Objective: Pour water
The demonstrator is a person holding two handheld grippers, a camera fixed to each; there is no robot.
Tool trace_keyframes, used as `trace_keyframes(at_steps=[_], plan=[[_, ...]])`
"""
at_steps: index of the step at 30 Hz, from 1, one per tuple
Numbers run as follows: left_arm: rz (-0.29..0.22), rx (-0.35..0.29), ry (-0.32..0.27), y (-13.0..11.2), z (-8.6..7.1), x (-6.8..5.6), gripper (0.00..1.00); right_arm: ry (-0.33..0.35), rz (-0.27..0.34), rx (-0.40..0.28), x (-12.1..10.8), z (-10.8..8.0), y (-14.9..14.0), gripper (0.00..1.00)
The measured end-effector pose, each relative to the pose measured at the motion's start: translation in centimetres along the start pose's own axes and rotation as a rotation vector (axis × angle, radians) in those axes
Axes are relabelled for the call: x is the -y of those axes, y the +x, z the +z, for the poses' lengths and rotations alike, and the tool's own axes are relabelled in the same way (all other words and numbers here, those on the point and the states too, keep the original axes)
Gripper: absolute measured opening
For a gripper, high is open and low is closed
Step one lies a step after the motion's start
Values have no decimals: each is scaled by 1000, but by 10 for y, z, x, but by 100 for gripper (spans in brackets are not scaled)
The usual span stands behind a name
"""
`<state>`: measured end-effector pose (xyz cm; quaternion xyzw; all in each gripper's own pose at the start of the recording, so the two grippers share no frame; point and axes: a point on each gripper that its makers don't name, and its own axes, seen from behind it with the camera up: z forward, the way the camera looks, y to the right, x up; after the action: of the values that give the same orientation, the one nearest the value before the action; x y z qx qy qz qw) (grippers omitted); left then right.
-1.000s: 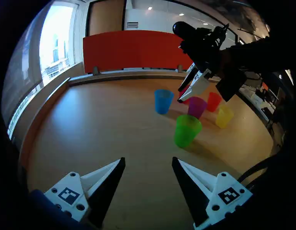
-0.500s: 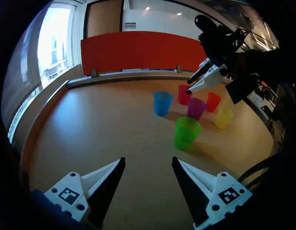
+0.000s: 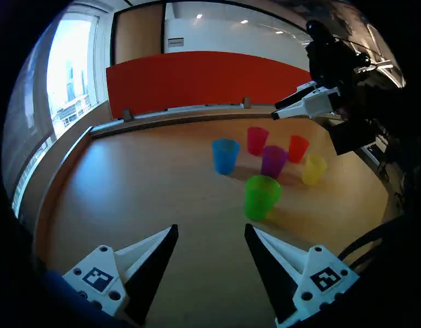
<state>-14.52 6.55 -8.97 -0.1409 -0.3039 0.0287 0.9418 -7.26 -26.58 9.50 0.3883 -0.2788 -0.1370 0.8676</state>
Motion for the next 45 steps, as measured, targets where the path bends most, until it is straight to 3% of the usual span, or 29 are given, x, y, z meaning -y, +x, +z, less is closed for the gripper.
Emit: trace_keyframes(at_steps=[15, 21, 32, 45], plan=[[25, -57, 5, 26, -2, 1, 90, -173, 71, -218, -12, -79, 17, 100], [30, -76, 28, 36, -1, 4, 90, -290, 136, -289, -29, -115, 15, 100], [8, -128, 69, 55, -4, 10, 90, -458, 216, -373, -54, -175, -2, 100], [-9, -229, 116, 99, -10, 23, 90, -655, 291, -453, -84, -241, -20, 100]])
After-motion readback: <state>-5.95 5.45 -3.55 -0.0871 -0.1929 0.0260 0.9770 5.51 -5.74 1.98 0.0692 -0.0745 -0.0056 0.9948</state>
